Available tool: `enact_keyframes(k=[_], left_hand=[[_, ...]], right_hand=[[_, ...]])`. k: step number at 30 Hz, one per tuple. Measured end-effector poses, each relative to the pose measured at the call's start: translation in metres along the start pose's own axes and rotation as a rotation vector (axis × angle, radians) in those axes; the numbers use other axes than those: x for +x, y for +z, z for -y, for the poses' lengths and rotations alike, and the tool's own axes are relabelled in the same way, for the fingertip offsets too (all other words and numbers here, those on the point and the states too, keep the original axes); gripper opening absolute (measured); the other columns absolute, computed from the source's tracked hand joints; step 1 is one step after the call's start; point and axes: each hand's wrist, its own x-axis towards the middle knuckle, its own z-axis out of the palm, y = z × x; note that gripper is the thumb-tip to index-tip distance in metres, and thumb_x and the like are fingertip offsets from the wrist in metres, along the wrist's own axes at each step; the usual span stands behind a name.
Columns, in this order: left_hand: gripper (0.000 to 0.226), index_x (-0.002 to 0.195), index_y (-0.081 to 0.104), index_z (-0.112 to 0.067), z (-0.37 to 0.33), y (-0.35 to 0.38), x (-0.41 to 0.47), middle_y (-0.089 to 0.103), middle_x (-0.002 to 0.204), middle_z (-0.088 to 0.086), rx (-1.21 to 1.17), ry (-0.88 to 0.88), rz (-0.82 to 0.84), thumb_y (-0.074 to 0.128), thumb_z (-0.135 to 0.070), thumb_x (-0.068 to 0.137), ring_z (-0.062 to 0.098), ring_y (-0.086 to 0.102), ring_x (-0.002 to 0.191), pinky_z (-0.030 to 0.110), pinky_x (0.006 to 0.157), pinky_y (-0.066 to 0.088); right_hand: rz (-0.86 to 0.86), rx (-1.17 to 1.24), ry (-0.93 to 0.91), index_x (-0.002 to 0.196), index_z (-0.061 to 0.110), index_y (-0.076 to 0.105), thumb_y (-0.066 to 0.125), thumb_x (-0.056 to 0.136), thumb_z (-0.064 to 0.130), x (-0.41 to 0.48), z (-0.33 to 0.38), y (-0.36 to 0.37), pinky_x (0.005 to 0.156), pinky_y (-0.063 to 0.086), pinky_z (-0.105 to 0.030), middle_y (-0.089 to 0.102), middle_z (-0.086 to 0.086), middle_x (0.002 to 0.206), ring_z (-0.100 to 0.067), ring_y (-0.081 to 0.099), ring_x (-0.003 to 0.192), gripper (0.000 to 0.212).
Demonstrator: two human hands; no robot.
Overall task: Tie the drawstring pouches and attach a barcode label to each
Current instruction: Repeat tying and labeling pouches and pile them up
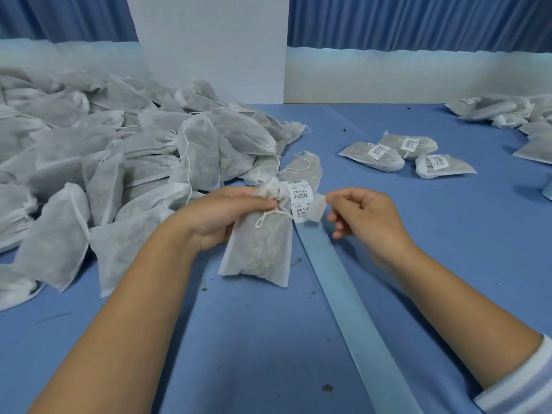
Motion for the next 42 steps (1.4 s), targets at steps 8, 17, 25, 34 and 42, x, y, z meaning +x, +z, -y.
enact_keyframes(k=[8,17,25,34,42], left_hand=[[0.015,0.084,0.072,-0.015,0.002,0.008,0.004,0.073,0.074,0.0,-0.063,0.023,-0.14,0.062,-0.011,0.095,0.009,0.069,0.063,0.018,0.058,0.055],[0.011,0.09,0.073,-0.009,0.003,0.017,0.009,0.076,0.081,0.003,-0.137,0.067,-0.166,0.063,-0.012,0.094,0.011,0.073,0.07,0.022,0.061,0.058],[0.009,0.086,0.068,-0.009,0.005,0.024,0.014,0.072,0.075,0.004,-0.201,0.047,-0.231,0.061,-0.008,0.092,0.015,0.068,0.069,0.026,0.066,0.056],[0.007,0.089,0.065,-0.01,0.004,0.037,0.017,0.07,0.08,0.004,-0.402,0.24,-0.339,0.062,-0.007,0.094,0.014,0.068,0.074,0.027,0.073,0.056],[0.01,0.102,0.067,-0.009,0.005,0.042,0.015,0.072,0.095,0.009,-0.479,0.256,-0.278,0.062,-0.014,0.096,0.019,0.068,0.087,0.029,0.072,0.059]], right_hand=[[0.092,0.191,0.007,0.088,0.005,0.071,0.061,0.092,0.003,-0.004,0.004,0.003,0.061,0.057,-0.022,0.076,-0.011,0.081,-0.02,0.074,0.079,0.011],[0.089,0.18,-0.002,0.108,0.021,0.066,0.07,0.087,0.006,-0.005,0.005,-0.001,0.062,0.056,-0.021,0.077,-0.008,0.087,-0.015,0.074,0.081,0.026],[-0.002,0.193,0.043,0.077,0.015,0.069,0.073,0.085,0.012,-0.006,0.008,0.0,0.058,0.058,-0.026,0.073,-0.001,0.076,-0.015,0.073,0.076,0.009],[0.045,0.337,0.077,0.074,0.02,0.074,0.073,0.083,0.016,-0.008,0.011,0.003,0.05,0.045,-0.017,0.063,0.004,0.067,-0.006,0.053,0.056,0.01],[0.142,0.212,-0.025,0.122,0.031,0.062,0.076,0.081,0.015,-0.013,0.007,0.008,0.095,0.053,-0.033,0.069,-0.003,0.118,-0.012,0.066,0.109,0.046]])
